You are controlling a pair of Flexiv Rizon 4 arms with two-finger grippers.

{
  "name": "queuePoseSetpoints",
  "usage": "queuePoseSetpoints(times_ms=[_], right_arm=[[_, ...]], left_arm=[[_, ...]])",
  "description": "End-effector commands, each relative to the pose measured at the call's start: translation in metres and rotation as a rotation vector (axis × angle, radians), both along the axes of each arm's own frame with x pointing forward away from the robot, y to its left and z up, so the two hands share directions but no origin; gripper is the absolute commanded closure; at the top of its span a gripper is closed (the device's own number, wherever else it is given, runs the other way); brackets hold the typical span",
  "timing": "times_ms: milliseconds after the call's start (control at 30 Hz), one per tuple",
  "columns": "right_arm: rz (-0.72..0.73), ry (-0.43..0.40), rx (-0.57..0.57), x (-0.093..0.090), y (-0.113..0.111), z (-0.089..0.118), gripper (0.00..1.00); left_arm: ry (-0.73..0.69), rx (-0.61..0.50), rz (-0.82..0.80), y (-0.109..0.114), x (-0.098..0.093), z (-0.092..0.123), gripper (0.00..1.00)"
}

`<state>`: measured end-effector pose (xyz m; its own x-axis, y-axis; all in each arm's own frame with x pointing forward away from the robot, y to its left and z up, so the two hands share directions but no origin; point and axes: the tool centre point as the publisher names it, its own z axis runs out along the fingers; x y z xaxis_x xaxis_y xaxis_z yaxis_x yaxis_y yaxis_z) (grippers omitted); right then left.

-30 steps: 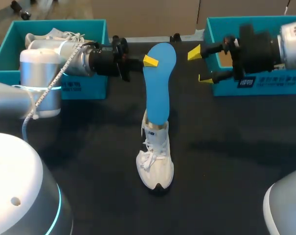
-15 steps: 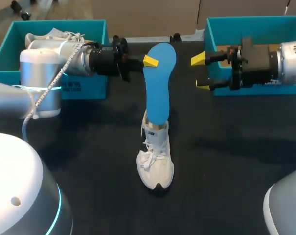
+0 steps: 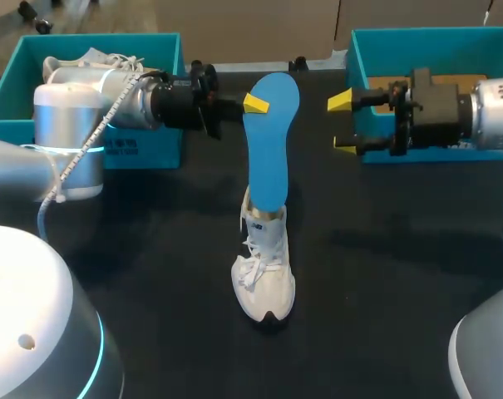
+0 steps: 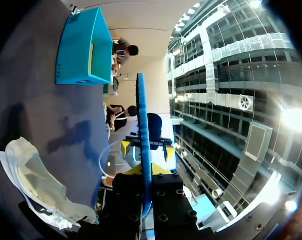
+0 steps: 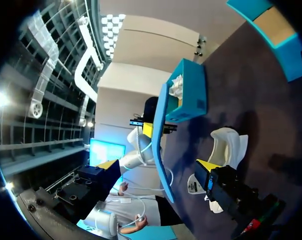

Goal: Take the shoe out of the shoebox, open the shoe tongue, remove and reinsert the insole, then place the shoe into the shoebox

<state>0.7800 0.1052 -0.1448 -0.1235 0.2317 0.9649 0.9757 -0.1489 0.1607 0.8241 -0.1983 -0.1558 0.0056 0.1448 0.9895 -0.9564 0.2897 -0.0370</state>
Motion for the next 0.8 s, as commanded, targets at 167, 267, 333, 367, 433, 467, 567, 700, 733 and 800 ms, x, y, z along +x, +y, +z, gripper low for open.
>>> queuePoseSetpoints(times_ms=[167, 267, 333, 367, 433, 467, 567, 700, 733, 800], right_arm=[[-0.001, 0.001, -0.004, 0.002, 0.003, 0.001, 0.00], [-0.001, 0.001, -0.004, 0.002, 0.003, 0.001, 0.00], [-0.001, 0.001, -0.004, 0.002, 0.003, 0.001, 0.00], [-0.001, 0.001, -0.004, 0.002, 0.003, 0.001, 0.00], [-0.001, 0.001, -0.004, 0.002, 0.003, 0.001, 0.00], [-0.001, 0.001, -0.004, 0.002, 0.003, 0.001, 0.00], [-0.001, 0.001, -0.004, 0.002, 0.003, 0.001, 0.00], [-0.001, 0.001, -0.004, 0.002, 0.003, 0.001, 0.00], [-0.001, 0.001, -0.004, 0.002, 0.003, 0.001, 0.00], [-0.001, 0.001, -0.004, 0.002, 0.003, 0.001, 0.00]], left_arm=[[0.000, 0.002, -0.001, 0.000, 0.000, 0.000, 1.00], [0.000, 0.002, -0.001, 0.000, 0.000, 0.000, 1.00], [0.000, 0.002, -0.001, 0.000, 0.000, 0.000, 1.00], [0.000, 0.002, -0.001, 0.000, 0.000, 0.000, 1.00], [0.000, 0.002, -0.001, 0.000, 0.000, 0.000, 1.00], [-0.027, 0.000, -0.008, 0.001, 0.000, 0.001, 1.00], [-0.144, -0.033, -0.026, 0.005, 0.004, 0.005, 1.00], [-0.299, -0.048, -0.076, 0.008, 0.005, 0.011, 1.00], [-0.350, -0.058, -0.102, 0.009, 0.004, 0.013, 1.00], [-0.407, -0.058, -0.112, 0.009, 0.003, 0.014, 1.00]])
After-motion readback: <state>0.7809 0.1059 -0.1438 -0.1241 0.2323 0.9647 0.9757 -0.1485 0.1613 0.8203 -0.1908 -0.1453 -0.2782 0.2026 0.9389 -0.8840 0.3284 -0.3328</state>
